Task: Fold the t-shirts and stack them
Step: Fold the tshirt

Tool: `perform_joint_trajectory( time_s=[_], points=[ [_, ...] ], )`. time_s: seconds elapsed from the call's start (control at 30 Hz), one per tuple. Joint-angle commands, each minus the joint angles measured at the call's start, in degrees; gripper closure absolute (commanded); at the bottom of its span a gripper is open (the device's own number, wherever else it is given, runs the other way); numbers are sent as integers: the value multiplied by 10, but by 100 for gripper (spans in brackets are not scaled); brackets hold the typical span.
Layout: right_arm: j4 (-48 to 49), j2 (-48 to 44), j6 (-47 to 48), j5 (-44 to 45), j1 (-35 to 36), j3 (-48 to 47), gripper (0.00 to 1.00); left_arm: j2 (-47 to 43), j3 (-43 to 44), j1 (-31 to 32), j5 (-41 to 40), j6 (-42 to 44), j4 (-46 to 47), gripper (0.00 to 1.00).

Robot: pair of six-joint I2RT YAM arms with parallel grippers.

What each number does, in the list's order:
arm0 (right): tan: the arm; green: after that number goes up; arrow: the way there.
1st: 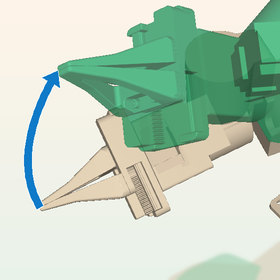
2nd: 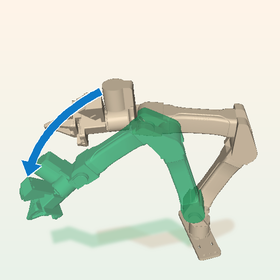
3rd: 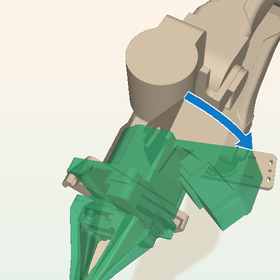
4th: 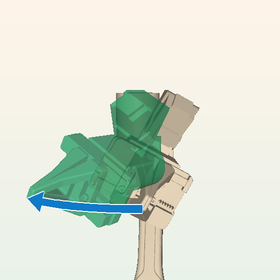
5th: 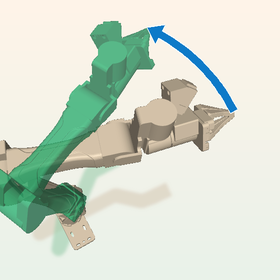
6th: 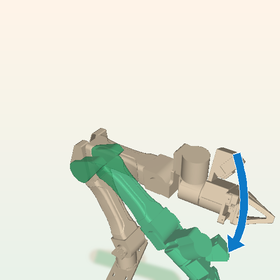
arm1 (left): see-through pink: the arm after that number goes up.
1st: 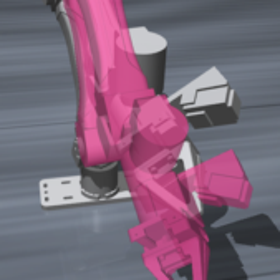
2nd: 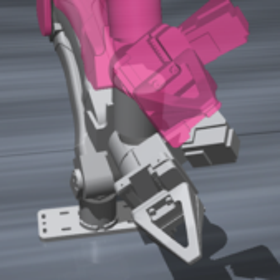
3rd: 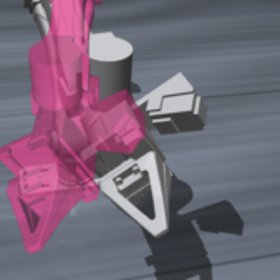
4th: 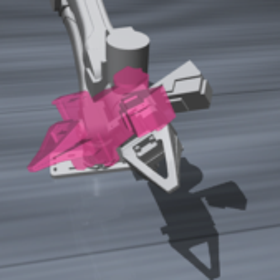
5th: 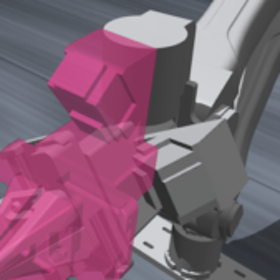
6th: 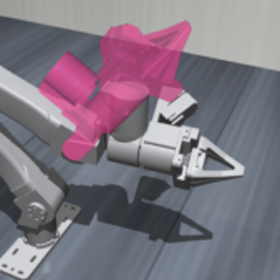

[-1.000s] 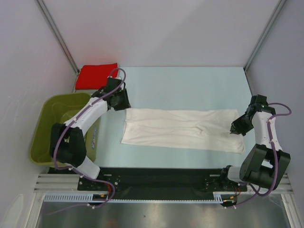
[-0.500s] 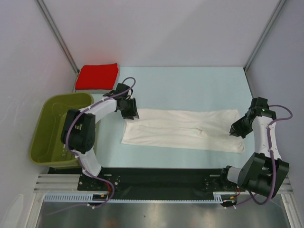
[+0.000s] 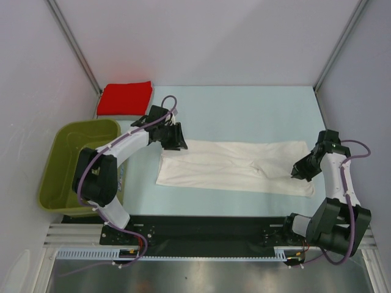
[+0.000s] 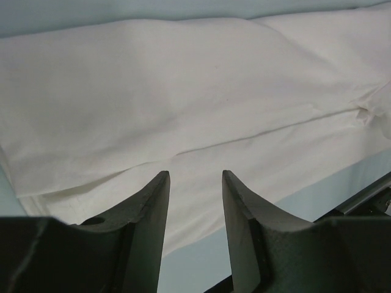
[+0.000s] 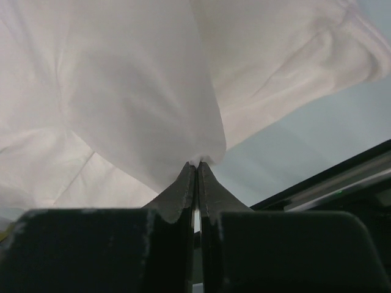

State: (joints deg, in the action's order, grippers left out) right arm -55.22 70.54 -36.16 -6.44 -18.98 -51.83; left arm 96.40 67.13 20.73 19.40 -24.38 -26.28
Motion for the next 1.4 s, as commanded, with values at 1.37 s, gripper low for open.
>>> perform_joint_trajectory(
  time_s=[1.37],
  points=[
    [102, 208, 6, 47, 7, -160, 90, 2, -3, -24, 56, 36, 11, 52]
  ],
)
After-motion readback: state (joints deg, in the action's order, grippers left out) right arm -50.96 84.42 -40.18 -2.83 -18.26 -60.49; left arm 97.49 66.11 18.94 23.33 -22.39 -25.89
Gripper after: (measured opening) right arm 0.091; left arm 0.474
